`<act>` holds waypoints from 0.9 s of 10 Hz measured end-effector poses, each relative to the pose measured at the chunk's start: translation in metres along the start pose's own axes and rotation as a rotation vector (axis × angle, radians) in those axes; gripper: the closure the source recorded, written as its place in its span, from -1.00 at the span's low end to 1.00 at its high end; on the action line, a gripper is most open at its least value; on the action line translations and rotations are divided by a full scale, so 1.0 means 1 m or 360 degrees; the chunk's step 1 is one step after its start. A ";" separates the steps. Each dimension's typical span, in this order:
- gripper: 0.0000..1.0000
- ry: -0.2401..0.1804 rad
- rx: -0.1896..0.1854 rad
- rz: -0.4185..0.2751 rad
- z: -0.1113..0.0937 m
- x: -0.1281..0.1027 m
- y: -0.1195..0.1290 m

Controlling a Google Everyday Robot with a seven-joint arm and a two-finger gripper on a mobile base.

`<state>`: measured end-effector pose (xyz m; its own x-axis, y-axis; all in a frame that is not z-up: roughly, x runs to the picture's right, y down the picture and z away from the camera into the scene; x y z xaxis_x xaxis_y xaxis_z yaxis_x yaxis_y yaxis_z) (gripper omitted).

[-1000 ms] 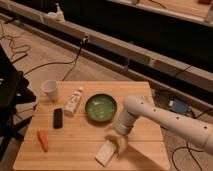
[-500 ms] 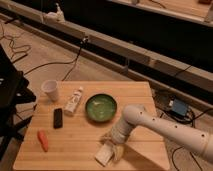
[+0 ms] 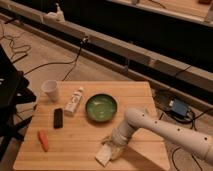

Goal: Wipe the white sponge on the table

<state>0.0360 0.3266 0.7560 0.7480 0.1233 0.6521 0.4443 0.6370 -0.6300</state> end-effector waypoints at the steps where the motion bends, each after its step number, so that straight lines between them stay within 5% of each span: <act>1: 0.53 0.0005 0.0016 0.0015 -0.005 0.002 0.004; 4: 0.99 0.0029 0.0088 0.0067 -0.023 0.006 0.013; 9: 1.00 0.0154 0.0127 0.0248 -0.054 0.033 0.031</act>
<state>0.1011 0.3094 0.7352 0.8502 0.1540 0.5034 0.2817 0.6748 -0.6821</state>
